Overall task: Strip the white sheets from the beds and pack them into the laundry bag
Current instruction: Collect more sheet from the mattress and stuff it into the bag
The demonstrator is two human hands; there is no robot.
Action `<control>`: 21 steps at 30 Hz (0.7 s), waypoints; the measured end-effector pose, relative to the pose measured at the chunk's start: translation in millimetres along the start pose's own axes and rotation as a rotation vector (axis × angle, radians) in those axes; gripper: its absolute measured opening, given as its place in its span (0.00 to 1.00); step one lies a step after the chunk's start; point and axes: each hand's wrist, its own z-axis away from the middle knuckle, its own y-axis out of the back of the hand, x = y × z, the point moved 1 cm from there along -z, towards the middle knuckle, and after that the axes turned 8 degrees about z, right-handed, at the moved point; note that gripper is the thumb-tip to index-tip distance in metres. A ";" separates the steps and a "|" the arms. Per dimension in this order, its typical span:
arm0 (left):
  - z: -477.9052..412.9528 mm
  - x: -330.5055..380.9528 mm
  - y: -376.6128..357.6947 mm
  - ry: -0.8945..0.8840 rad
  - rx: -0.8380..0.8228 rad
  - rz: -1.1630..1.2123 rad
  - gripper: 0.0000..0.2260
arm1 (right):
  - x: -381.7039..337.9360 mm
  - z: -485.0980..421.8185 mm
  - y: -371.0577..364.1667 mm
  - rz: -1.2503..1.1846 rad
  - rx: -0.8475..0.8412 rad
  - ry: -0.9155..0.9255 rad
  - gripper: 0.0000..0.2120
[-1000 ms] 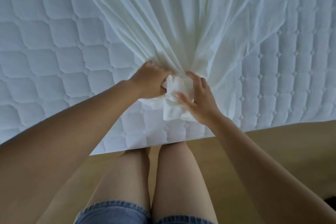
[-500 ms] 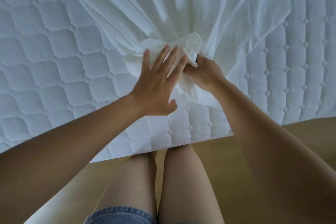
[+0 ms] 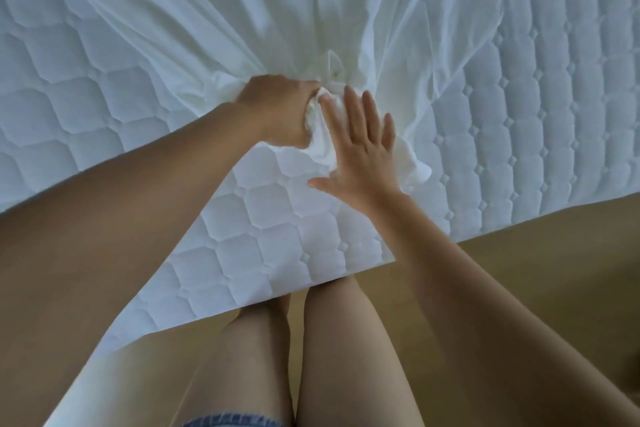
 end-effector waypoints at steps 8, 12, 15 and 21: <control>71.3 -25.1 4.5 0.238 0.002 0.238 0.19 | -34.2 -31.8 28.1 0.037 0.009 0.313 0.31; 123.0 -30.2 -27.5 0.347 -0.206 0.395 0.15 | -64.2 0.3 20.2 0.068 -0.232 0.431 0.26; 153.4 -23.5 -58.3 0.354 -0.365 0.408 0.19 | -80.5 27.0 6.1 0.097 -0.481 0.441 0.24; 189.6 -5.7 -102.6 0.314 -0.167 0.234 0.33 | -89.3 41.2 -11.2 0.013 -0.939 0.264 0.20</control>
